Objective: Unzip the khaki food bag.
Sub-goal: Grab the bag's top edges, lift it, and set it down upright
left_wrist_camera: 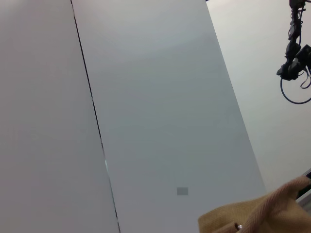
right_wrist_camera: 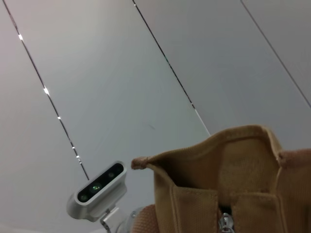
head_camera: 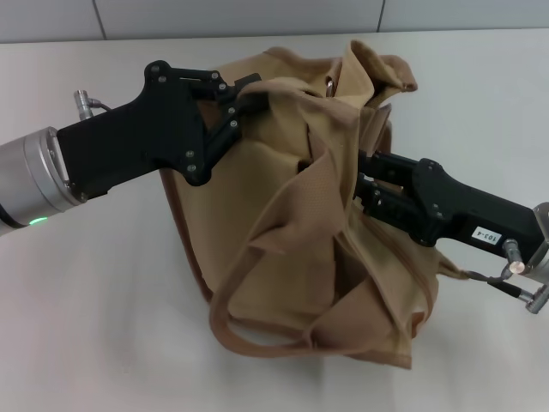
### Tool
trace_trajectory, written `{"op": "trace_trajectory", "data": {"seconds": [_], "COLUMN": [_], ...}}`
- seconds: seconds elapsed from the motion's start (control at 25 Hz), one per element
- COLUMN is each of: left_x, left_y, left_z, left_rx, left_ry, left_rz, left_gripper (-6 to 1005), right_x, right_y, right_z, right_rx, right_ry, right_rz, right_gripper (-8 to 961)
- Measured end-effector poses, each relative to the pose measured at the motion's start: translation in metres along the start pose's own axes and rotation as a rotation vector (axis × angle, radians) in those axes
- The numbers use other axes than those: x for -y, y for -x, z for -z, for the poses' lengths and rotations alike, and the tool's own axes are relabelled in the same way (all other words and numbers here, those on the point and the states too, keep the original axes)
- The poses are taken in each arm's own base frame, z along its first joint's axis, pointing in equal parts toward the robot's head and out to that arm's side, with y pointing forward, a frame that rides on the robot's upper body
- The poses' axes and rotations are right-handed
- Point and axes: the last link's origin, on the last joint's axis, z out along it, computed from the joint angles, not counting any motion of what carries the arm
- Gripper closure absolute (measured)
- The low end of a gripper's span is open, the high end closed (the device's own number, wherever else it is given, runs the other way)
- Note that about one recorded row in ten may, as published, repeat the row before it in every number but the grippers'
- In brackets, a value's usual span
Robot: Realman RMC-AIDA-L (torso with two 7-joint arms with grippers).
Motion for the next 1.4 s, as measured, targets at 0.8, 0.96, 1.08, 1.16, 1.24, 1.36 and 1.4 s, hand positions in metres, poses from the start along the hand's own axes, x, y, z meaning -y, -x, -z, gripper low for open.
{"op": "trace_trajectory", "data": {"seconds": [0.8,0.96,1.08,1.16,1.24,1.36,1.4], "left_x": [0.002,0.001,0.000,0.000,-0.001,-0.002,-0.002], "left_y": [-0.002,-0.001,-0.001,-0.001,-0.001,0.000,0.000], "left_z": [-0.001,-0.002,-0.002,-0.002,-0.003,-0.003,-0.003], "left_rx": [-0.027,-0.041,-0.047,-0.052,-0.053,-0.057,-0.058], "left_ry": [-0.032,-0.044,-0.050,-0.053,-0.053,-0.056,-0.057], "left_rz": [0.008,0.020,0.027,0.031,0.034,0.038,0.038], "left_gripper": [935,934,934,934,934,933,933], "right_x": [-0.016,-0.017,-0.015,-0.014,-0.012,-0.008,-0.007], "right_y": [-0.002,-0.001,0.002,0.003,0.003,0.005,0.006], "right_z": [-0.006,-0.008,-0.008,-0.009,-0.008,-0.005,-0.003], "right_rx": [-0.068,-0.076,-0.077,-0.079,-0.084,-0.072,-0.058], "right_ry": [0.150,0.172,0.166,0.158,0.143,0.110,0.096], "right_rz": [-0.054,-0.056,-0.079,-0.090,-0.106,-0.119,-0.120], "right_gripper": [484,490,495,499,502,507,509]}}
